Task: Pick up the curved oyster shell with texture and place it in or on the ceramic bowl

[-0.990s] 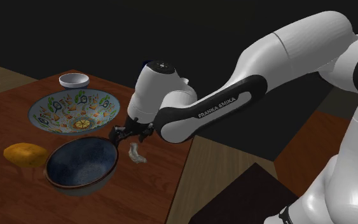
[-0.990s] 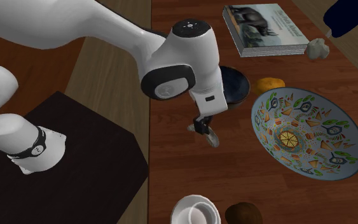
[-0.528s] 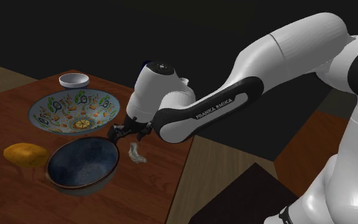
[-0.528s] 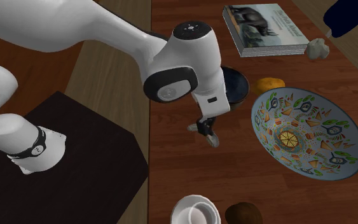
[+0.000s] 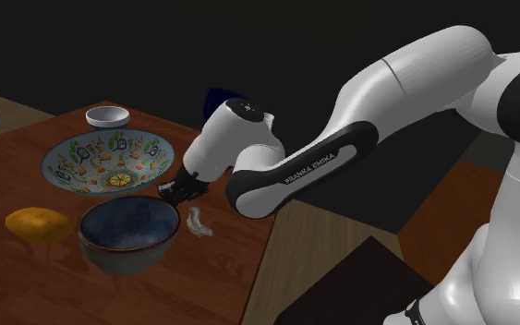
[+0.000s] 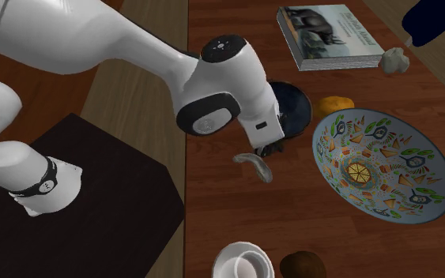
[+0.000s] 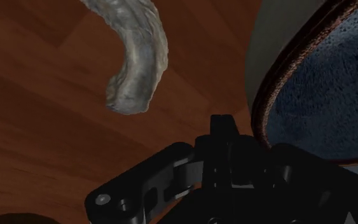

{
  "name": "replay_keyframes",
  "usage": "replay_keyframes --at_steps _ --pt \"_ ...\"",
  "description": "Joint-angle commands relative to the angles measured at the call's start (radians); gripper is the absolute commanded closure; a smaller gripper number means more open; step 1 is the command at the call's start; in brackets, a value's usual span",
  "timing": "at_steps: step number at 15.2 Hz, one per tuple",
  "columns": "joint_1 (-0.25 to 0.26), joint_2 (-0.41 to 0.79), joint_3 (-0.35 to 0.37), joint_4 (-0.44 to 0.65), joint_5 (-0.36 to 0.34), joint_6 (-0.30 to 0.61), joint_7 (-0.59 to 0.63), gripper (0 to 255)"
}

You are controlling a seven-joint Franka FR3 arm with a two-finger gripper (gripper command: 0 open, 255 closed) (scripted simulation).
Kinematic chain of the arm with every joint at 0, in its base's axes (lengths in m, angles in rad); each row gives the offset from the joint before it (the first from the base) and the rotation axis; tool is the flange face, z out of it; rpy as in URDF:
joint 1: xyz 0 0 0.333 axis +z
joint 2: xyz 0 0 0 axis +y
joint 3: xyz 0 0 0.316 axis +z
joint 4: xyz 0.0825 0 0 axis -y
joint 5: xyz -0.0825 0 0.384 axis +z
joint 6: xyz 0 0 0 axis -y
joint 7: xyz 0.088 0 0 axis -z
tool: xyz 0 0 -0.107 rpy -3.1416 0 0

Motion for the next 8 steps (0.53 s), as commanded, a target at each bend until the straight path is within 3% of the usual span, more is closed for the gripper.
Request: replay_keyframes --at_steps 1,3,4,5,6,8 --pt "0.026 0.043 0.008 -0.035 -0.015 -0.178 0.017 255" --pt "0.003 0.013 0.022 -0.08 0.002 -0.161 0.0 255" --pt "0.032 0.047 -0.013 -0.08 -0.034 -0.127 0.028 255" --pt "0.027 0.011 -0.041 -0.063 -0.037 0.258 0.035 255" --pt "0.027 0.011 -0.041 -0.063 -0.036 0.259 0.034 0" --pt "-0.086 -0.003 0.083 -0.041 0.052 0.049 -0.004 0"
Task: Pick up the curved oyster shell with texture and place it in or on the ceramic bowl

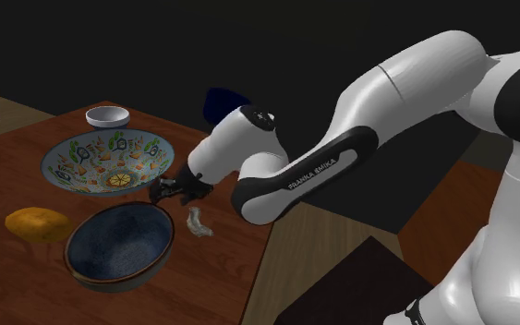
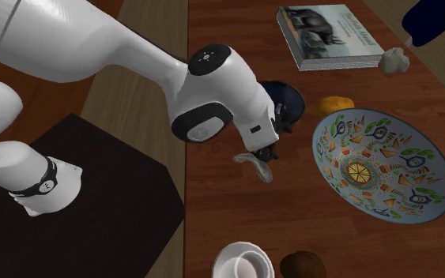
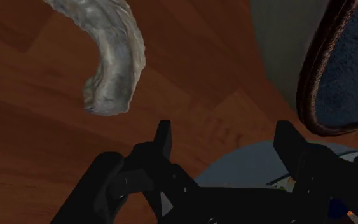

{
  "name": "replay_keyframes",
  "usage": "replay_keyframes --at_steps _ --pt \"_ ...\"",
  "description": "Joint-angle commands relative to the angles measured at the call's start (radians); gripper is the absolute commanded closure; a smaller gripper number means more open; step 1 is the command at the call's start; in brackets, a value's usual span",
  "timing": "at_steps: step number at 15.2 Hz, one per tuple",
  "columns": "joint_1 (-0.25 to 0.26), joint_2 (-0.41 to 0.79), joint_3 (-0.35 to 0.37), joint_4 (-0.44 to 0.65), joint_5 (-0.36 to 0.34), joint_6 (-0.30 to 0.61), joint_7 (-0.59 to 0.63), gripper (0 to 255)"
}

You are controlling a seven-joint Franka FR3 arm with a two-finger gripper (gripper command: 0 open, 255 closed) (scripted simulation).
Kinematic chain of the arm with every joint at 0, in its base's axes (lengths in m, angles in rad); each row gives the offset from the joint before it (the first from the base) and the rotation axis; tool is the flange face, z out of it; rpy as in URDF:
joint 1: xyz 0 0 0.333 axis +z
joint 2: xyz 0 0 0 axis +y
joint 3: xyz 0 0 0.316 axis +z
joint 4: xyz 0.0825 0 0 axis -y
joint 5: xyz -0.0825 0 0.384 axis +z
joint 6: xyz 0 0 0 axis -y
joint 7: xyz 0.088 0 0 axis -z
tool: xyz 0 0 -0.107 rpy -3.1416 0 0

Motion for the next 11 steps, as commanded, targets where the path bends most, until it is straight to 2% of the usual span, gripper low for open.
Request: replay_keyframes --at_steps 1,4,5,11 --pt "-0.071 -0.014 0.079 0.025 0.083 -0.21 -0.03 0" --pt "-0.092 -0.018 0.096 0.1 0.176 -0.522 -0.032 0" --pt "-0.093 -0.015 0.095 0.116 0.187 -0.576 -0.027 0" --pt "-0.068 0.049 0.072 0.117 0.145 -0.517 0.001 0"
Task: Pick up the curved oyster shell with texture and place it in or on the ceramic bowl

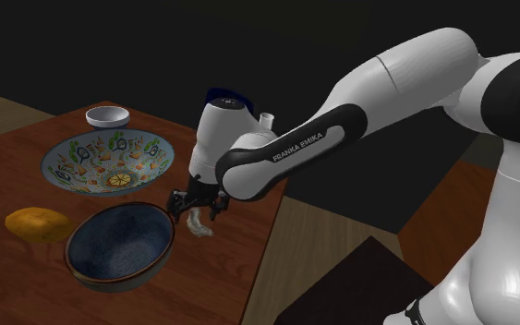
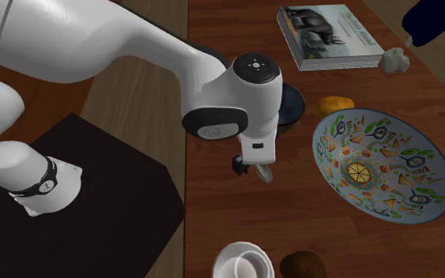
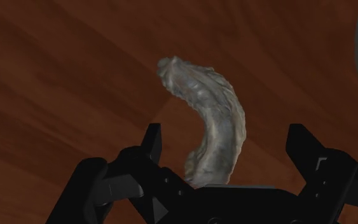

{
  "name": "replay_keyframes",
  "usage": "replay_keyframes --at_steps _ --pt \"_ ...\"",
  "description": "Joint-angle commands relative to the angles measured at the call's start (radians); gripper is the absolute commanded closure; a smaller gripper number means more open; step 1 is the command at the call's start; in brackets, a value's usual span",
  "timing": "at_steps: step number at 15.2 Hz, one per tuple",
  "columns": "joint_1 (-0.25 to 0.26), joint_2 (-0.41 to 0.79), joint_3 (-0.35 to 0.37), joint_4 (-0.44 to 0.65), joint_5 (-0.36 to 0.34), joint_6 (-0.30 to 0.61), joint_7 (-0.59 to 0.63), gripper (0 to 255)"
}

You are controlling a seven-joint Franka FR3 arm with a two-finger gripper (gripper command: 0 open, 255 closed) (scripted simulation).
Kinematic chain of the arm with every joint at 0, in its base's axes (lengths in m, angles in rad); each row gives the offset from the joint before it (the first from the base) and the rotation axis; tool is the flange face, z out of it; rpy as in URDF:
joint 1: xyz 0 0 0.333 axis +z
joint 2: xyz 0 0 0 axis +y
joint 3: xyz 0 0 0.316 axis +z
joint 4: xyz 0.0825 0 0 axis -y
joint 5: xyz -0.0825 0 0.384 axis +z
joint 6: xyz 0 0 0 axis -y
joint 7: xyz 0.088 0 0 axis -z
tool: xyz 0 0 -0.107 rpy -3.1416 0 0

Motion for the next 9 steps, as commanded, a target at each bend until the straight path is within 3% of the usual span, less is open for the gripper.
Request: replay_keyframes --at_steps 1,9 --pt "0.008 0.019 -0.007 0.002 -0.012 0.015 0.009 0" --pt "0.01 0.025 -0.009 0.002 -0.016 0.02 0.012 0"
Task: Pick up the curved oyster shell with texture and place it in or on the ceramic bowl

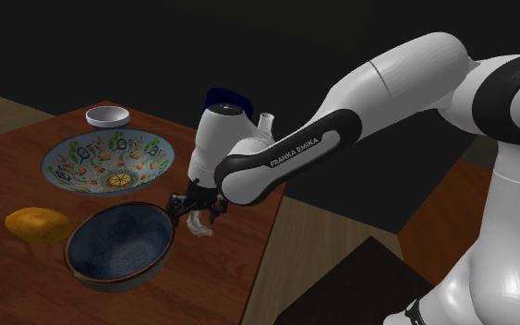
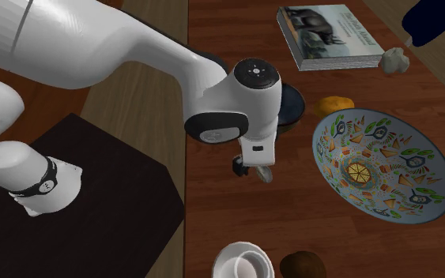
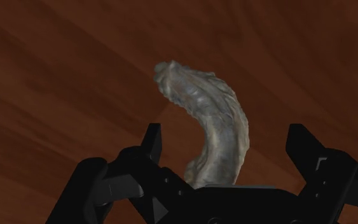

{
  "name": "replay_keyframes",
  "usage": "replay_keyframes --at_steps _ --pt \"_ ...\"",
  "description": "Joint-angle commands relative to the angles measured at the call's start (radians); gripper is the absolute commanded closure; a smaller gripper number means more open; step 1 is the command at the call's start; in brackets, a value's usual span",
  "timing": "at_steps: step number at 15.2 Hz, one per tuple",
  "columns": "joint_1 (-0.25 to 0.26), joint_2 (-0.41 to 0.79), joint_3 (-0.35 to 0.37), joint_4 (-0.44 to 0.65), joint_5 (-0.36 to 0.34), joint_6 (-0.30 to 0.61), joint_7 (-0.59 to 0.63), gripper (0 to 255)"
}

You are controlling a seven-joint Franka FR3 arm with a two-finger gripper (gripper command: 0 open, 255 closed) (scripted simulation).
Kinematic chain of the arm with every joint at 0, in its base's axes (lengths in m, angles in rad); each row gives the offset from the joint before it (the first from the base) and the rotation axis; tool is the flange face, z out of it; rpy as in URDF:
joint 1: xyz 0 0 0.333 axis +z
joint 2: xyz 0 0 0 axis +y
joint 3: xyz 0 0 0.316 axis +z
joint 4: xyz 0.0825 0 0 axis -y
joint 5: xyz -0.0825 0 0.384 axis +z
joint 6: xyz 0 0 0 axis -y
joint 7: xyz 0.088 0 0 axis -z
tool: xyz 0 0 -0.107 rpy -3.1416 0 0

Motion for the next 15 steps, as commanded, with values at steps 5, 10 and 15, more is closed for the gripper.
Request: replay_keyframes --at_steps 5,10,15 --pt "-0.001 -0.003 0.001 -0.002 0.001 0.0 -0.001 255" --pt "0.0 0.0 0.0 0.0 0.0 0.0 0.0 255" --pt "-0.015 -0.045 0.018 0.012 0.03 -0.053 -0.017 255"
